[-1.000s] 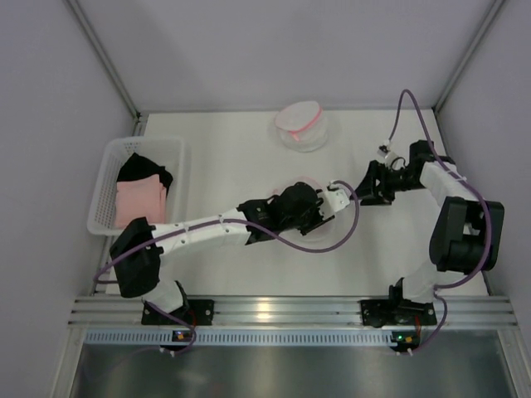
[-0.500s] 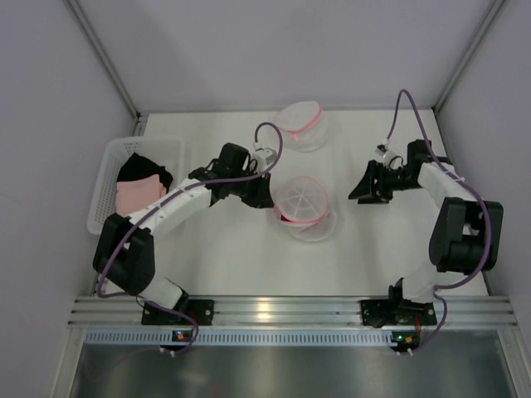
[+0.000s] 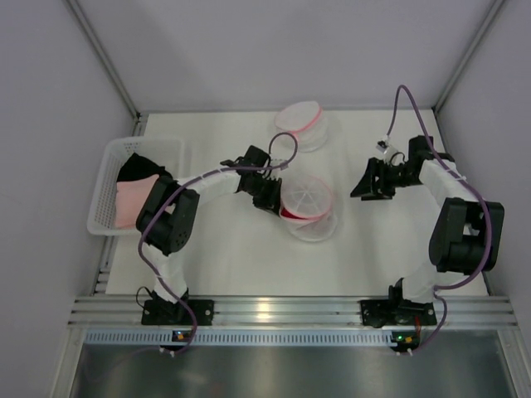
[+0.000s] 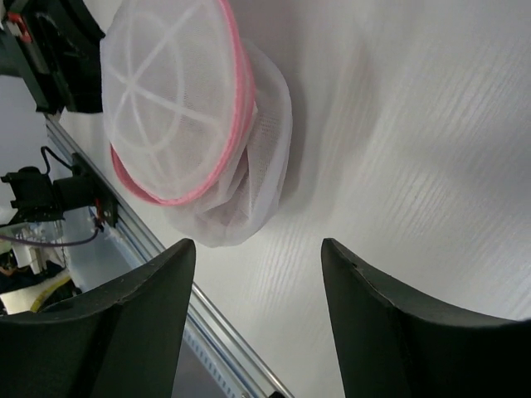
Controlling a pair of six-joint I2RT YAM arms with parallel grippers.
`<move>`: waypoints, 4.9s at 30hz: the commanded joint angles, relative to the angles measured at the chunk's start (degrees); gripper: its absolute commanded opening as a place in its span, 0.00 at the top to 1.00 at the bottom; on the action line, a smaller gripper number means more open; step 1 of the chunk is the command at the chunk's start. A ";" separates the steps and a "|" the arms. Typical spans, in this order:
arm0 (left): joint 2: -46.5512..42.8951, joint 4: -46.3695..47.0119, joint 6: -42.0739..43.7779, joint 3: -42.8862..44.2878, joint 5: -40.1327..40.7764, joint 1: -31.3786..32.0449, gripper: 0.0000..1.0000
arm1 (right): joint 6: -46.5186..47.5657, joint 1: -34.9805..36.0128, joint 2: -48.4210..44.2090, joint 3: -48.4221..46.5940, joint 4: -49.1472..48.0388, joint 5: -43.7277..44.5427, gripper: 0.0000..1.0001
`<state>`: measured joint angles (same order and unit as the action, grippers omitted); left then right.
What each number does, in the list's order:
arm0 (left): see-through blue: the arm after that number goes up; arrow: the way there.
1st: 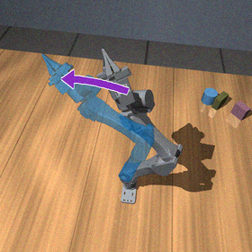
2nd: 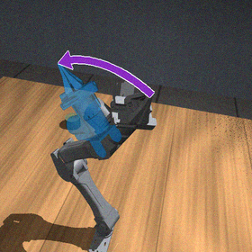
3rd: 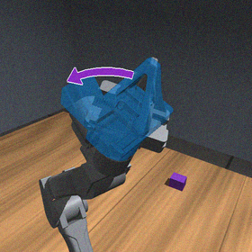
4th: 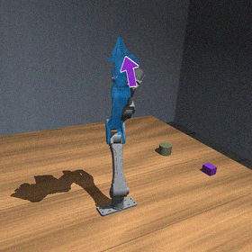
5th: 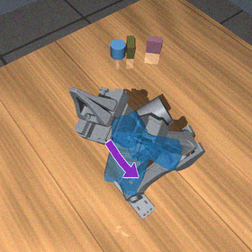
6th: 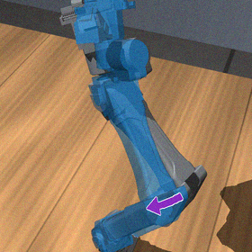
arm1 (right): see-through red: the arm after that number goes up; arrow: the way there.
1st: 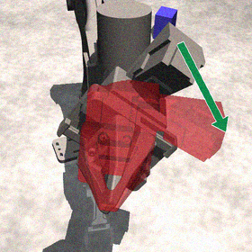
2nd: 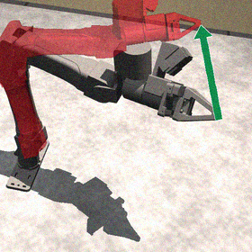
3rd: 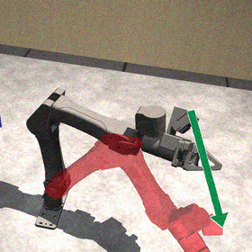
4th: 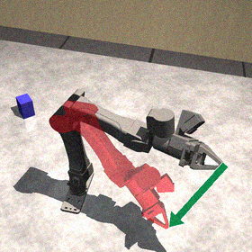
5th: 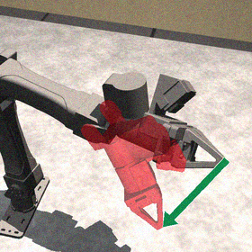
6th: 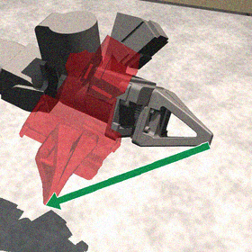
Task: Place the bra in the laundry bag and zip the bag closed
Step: Adjust the laundry bag at the center of the board.
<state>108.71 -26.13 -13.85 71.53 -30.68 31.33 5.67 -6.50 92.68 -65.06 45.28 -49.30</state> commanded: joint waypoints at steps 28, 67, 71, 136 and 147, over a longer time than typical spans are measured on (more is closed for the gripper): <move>-8.25 4.86 0.05 -4.72 -18.44 -10.94 0.72 | -4.00 6.06 4.96 -1.04 -13.11 -2.47 0.50; -12.63 4.51 2.78 -0.76 -13.62 -8.13 0.38 | -7.50 10.28 -5.42 13.03 -17.84 -0.97 0.28; -14.57 4.51 1.46 -4.90 -16.08 -5.94 0.38 | -9.71 10.98 -1.90 11.80 -21.63 -2.03 0.28; -5.23 5.04 3.89 9.51 -10.73 -8.83 0.70 | -28.61 20.65 9.80 11.18 -41.23 -18.46 1.00; -23.97 -10.87 60.62 3.30 5.79 6.79 0.48 | -42.49 20.92 13.04 12.24 -53.71 -20.31 1.00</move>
<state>90.39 -30.81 23.07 79.40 -31.11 30.57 -32.25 13.50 104.31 -51.79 -2.31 -68.47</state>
